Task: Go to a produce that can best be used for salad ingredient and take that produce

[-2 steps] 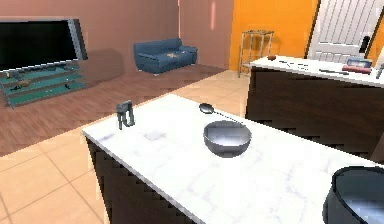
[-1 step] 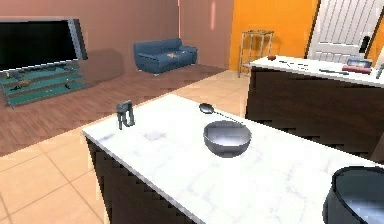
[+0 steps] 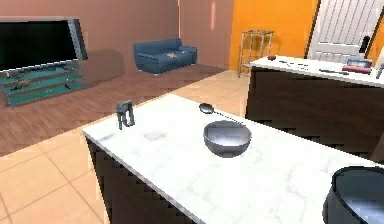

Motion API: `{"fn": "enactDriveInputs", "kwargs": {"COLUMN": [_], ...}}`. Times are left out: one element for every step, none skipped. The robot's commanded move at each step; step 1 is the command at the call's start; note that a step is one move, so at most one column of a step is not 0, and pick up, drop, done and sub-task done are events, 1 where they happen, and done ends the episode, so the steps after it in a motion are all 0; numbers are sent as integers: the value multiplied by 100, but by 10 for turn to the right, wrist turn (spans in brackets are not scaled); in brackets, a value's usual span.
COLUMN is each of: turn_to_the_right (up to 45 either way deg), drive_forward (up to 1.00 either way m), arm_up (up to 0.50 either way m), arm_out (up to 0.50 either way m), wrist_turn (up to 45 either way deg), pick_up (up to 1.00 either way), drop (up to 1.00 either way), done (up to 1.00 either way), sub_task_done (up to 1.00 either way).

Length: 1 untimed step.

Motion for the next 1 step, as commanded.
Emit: {"fn": "enactDriveInputs", "kwargs": {"turn_to_the_right": [0], "drive_forward": [0], "arm_up": [0], "arm_out": [50], "wrist_turn": [0], "pick_up": [0], "drop": [0], "done": [0], "sub_task_done": [0]}}
